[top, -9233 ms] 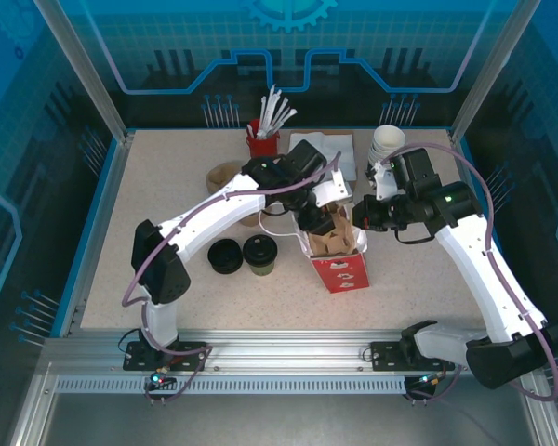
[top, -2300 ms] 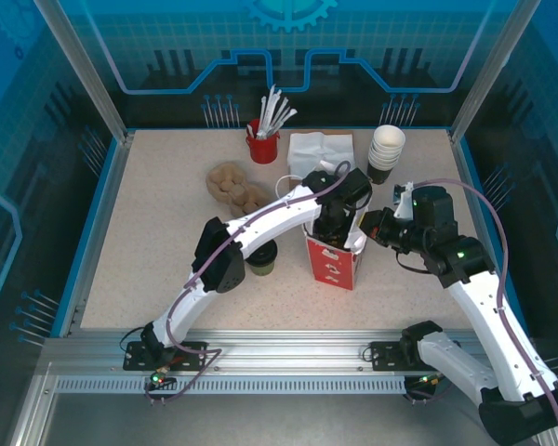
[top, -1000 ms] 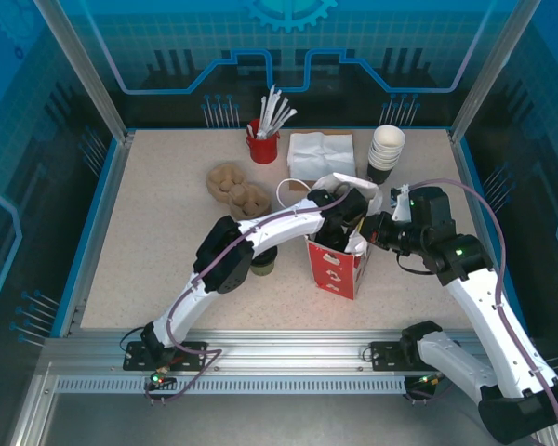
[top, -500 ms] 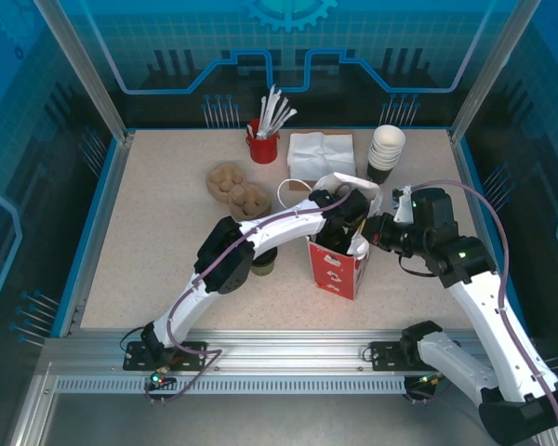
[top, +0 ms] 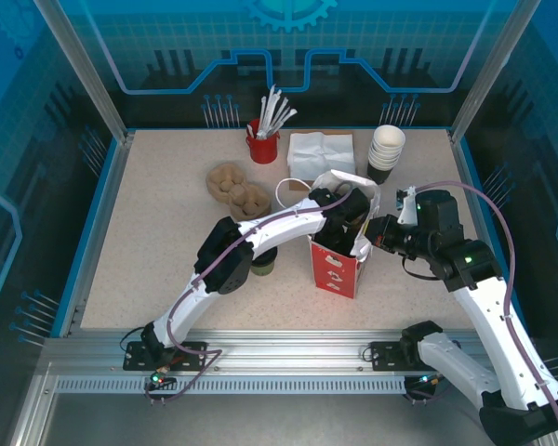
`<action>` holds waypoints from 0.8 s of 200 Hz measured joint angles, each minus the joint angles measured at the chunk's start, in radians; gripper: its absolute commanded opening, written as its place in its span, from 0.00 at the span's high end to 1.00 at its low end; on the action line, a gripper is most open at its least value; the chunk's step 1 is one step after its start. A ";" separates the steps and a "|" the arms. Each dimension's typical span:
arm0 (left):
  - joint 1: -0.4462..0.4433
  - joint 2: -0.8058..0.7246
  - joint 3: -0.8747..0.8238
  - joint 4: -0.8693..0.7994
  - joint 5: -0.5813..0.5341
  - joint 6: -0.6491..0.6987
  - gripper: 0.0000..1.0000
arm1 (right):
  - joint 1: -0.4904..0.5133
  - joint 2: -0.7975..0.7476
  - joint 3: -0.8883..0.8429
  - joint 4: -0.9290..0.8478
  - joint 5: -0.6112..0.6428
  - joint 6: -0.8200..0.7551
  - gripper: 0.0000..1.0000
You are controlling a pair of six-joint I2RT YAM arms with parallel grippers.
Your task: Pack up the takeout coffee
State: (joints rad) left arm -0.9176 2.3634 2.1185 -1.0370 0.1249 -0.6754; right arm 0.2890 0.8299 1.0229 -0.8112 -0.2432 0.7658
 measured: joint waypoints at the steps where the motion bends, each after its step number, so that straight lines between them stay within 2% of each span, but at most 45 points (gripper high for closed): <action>1: 0.000 0.000 0.000 0.000 0.000 0.000 0.67 | 0.000 0.000 0.000 0.000 0.000 0.000 1.00; 54: 0.000 -0.028 0.019 -0.005 0.000 -0.005 0.62 | 0.000 0.029 0.000 0.003 0.000 0.000 1.00; 101: 0.000 -0.112 0.049 -0.005 -0.001 -0.008 0.58 | 0.000 0.045 0.000 -0.004 0.003 0.000 1.00; 160: 0.004 -0.134 0.113 -0.080 -0.064 -0.007 0.57 | 0.000 0.048 0.032 -0.005 0.007 -0.014 1.00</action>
State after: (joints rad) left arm -0.9134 2.2295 2.2318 -1.1175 0.0605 -0.6823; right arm 0.2893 0.8776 1.0554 -0.8158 -0.2363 0.7521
